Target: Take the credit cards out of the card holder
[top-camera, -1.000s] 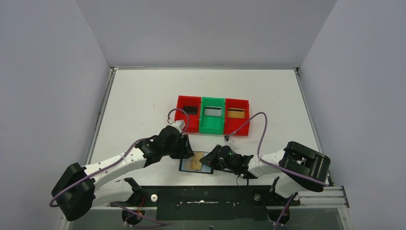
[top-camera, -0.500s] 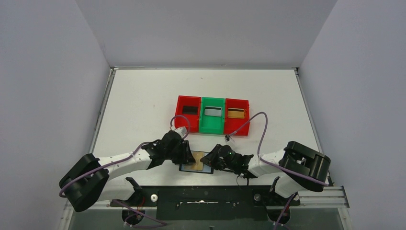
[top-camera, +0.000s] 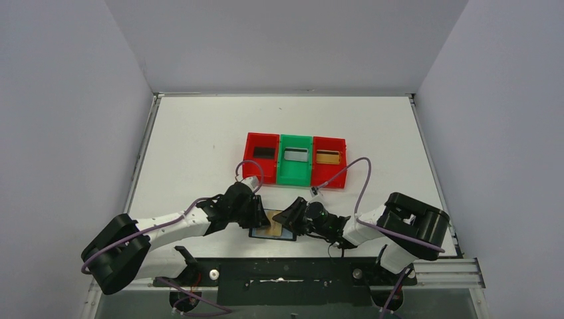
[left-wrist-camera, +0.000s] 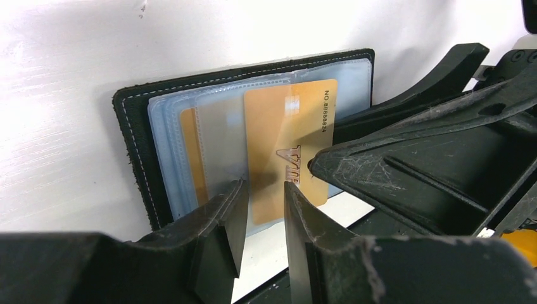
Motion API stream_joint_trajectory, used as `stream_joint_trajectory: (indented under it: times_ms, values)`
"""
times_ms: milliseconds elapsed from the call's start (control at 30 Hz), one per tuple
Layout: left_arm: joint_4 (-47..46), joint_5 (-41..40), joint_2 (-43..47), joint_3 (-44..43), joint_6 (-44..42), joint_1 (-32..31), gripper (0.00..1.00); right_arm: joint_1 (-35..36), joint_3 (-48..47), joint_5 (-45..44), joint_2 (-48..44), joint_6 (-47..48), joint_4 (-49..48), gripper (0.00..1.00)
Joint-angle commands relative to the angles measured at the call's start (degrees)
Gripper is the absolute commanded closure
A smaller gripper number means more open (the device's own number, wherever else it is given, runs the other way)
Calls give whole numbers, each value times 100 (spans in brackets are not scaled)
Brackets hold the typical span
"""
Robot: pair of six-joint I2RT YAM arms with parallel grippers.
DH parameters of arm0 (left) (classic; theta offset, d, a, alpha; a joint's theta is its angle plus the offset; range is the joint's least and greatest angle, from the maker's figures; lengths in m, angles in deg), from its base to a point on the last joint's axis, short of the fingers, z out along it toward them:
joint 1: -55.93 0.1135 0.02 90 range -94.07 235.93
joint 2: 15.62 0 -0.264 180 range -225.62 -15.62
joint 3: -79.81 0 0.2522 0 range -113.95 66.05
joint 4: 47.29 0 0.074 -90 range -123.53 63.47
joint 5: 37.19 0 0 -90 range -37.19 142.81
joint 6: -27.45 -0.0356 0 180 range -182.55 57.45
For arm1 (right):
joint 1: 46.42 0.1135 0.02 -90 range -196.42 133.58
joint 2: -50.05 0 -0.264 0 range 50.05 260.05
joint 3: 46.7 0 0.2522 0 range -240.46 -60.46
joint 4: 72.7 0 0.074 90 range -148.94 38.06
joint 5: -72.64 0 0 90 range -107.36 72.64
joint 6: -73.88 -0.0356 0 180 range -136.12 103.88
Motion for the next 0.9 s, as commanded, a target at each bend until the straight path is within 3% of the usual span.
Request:
stream_joint_trajectory:
  times_ms: [0,167,333,467,867]
  values:
    - [474,-351,23,117,-87,-8,72,-8,216,68,341,1,-548,60]
    - [582,-424,144,111,-78,-7,73,59,389,-34,362,-125,-702,71]
    - [649,-458,176,74,-78,-7,73,113,201,-232,30,24,156,77]
    - [601,-441,156,57,-78,-8,73,105,171,-120,30,169,-85,83]
    - [545,-361,85,73,-76,-8,73,53,-9,59,224,322,-266,80]
